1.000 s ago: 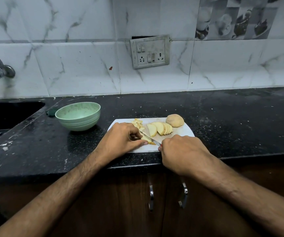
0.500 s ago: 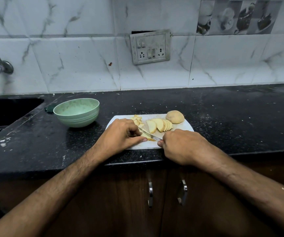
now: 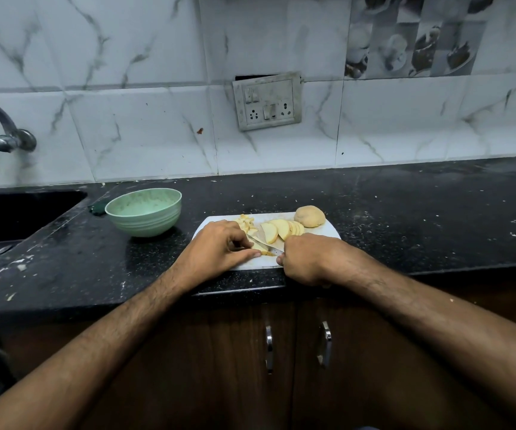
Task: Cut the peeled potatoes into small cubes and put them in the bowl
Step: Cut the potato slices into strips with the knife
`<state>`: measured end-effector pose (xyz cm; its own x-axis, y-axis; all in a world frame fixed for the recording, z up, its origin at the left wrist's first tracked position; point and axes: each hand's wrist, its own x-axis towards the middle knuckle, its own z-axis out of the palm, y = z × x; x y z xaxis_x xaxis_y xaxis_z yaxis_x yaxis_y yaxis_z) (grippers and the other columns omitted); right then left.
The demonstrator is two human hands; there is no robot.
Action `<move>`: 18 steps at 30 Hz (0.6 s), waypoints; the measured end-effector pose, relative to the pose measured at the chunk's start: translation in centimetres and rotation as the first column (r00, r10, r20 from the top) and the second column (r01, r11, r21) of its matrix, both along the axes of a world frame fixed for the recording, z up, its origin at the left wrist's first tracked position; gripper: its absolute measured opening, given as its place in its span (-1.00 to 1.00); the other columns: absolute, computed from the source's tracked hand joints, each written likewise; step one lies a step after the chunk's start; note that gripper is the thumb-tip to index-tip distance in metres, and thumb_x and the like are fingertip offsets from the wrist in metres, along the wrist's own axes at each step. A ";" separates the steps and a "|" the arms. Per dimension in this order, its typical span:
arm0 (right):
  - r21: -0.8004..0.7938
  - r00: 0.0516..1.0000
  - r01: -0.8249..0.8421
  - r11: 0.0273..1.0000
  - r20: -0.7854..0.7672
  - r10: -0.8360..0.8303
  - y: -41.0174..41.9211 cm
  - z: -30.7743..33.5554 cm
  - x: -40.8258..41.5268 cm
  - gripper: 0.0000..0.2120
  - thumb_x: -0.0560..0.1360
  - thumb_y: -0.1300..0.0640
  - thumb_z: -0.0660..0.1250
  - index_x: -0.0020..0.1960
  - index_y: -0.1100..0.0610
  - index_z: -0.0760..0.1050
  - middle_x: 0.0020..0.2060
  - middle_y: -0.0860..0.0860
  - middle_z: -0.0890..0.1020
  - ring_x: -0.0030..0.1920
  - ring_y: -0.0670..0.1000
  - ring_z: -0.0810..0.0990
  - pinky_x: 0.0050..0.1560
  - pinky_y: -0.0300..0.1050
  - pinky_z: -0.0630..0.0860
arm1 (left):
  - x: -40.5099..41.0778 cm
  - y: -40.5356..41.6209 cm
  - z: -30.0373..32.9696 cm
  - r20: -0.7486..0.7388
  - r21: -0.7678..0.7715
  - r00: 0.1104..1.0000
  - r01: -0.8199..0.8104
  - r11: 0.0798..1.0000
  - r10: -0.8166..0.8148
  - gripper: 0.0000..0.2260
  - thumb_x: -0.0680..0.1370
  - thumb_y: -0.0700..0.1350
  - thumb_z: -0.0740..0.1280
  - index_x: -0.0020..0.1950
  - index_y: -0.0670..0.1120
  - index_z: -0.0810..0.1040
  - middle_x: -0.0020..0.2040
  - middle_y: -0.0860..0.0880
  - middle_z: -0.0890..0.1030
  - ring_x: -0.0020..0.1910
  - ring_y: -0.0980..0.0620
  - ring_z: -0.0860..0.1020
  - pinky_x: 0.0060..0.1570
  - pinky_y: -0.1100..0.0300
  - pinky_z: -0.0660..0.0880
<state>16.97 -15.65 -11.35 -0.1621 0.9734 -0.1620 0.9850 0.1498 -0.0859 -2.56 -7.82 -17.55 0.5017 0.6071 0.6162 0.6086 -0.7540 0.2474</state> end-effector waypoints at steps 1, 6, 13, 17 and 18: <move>-0.009 1.000 0.000 1.000 -0.003 0.000 0.0 0.1 0.0 -0.88 0.64 0.05 0.14 0.01 0.11 0.33 -0.21 0.00 0.49 -0.14 0.02 0.53 -0.05 -0.03 0.49 | 0.0 0.0 0.0 -0.004 0.003 1.000 0.001 1.000 -0.001 -0.78 0.46 0.09 0.55 -0.17 -0.06 0.71 -0.21 0.12 0.67 -0.19 0.16 0.59 -0.17 0.12 0.55; -0.043 1.000 -0.012 0.999 0.002 0.012 0.0 0.6 0.1 -0.83 0.66 0.09 0.13 0.14 0.16 0.39 -0.23 0.01 0.46 -0.24 -0.03 0.48 -0.29 -0.14 0.38 | 0.1 -0.2 0.0 -0.018 0.022 1.000 -0.006 1.000 0.007 -0.77 0.46 0.08 0.55 -0.19 -0.07 0.69 -0.22 0.12 0.66 -0.20 0.16 0.59 -0.17 0.12 0.55; -0.001 1.000 0.009 1.000 -0.002 -0.009 0.5 -1.1 0.0 -0.87 0.63 0.06 0.14 -0.01 0.12 0.31 -0.18 0.04 0.49 -0.04 0.09 0.58 0.09 0.07 0.53 | 0.0 0.0 -0.2 -0.024 -0.007 1.000 -0.012 1.000 0.012 -0.71 0.47 0.15 0.51 0.03 -0.01 0.62 0.05 0.12 0.59 -0.15 0.15 0.60 -0.09 0.16 0.56; -0.003 1.000 -0.005 1.000 -0.007 0.005 0.6 -1.5 0.1 -0.81 0.63 0.06 0.15 -0.14 0.10 0.30 -0.21 0.03 0.48 -0.06 0.09 0.61 0.05 0.06 0.57 | 0.0 -0.3 0.0 -0.067 0.027 0.998 -0.012 1.000 0.014 -0.67 0.49 0.12 0.51 0.15 -0.03 0.64 -0.01 0.10 0.66 -0.15 0.16 0.59 -0.05 0.13 0.57; -0.007 1.000 -0.011 1.000 -0.009 0.011 0.6 -1.5 0.1 -0.81 0.63 0.06 0.15 -0.13 0.10 0.30 -0.19 0.04 0.49 -0.05 0.09 0.60 0.06 0.06 0.56 | 0.1 -0.3 0.1 -0.081 0.035 0.997 -0.014 0.999 0.017 -0.70 0.50 0.12 0.50 0.12 -0.04 0.66 -0.06 0.09 0.66 -0.15 0.15 0.59 -0.06 0.13 0.56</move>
<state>17.09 -15.04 -12.82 -0.1746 0.9702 -0.1678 0.9824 0.1601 -0.0961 -2.51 -8.16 -17.45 0.5421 0.5942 0.5942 0.6372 -0.7517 0.1704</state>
